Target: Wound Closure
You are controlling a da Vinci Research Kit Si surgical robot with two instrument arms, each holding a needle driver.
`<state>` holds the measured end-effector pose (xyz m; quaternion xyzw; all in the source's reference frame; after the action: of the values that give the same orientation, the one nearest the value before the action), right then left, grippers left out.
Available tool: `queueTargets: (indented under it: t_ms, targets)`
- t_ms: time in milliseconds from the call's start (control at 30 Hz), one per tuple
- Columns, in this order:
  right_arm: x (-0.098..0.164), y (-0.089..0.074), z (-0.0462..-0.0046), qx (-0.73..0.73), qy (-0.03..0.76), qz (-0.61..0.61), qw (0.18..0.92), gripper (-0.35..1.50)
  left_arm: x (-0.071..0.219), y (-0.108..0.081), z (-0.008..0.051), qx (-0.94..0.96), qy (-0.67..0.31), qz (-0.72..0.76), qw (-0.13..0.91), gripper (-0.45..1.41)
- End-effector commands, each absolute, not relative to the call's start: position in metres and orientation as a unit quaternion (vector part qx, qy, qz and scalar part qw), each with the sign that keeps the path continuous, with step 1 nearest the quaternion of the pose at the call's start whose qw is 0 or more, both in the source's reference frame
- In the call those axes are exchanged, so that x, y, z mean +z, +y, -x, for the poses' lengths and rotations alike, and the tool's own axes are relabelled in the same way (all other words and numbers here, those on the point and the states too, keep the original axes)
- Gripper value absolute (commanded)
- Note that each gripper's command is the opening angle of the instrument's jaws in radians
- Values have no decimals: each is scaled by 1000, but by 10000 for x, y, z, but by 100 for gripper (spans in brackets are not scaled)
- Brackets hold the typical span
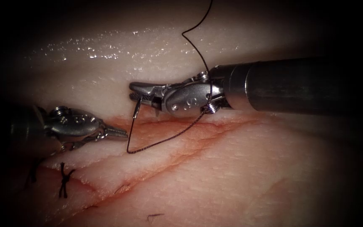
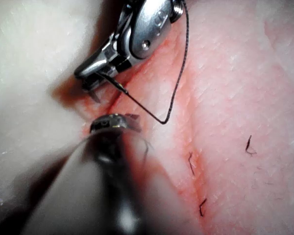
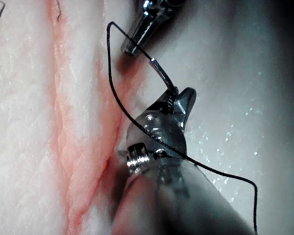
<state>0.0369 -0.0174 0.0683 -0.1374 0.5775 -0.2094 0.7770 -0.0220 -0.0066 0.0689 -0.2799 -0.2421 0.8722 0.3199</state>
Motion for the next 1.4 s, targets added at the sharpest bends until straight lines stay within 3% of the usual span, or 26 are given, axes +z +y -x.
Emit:
queueTargets:
  t_ms: [33, 533, 1400]
  targets:
    - [691, -183, -372, -203, 581, 128, 778, -35, 696, -67, 226, 872, -242, 280, 319, -11]
    - [708, -229, -346, -160, 602, 64, 780, -35, 700, -68, 224, 877, -237, 270, 318, -15]
    - [711, -256, -340, -89, 601, -47, 793, -35, 704, -66, 225, 881, -230, 261, 320, -20]
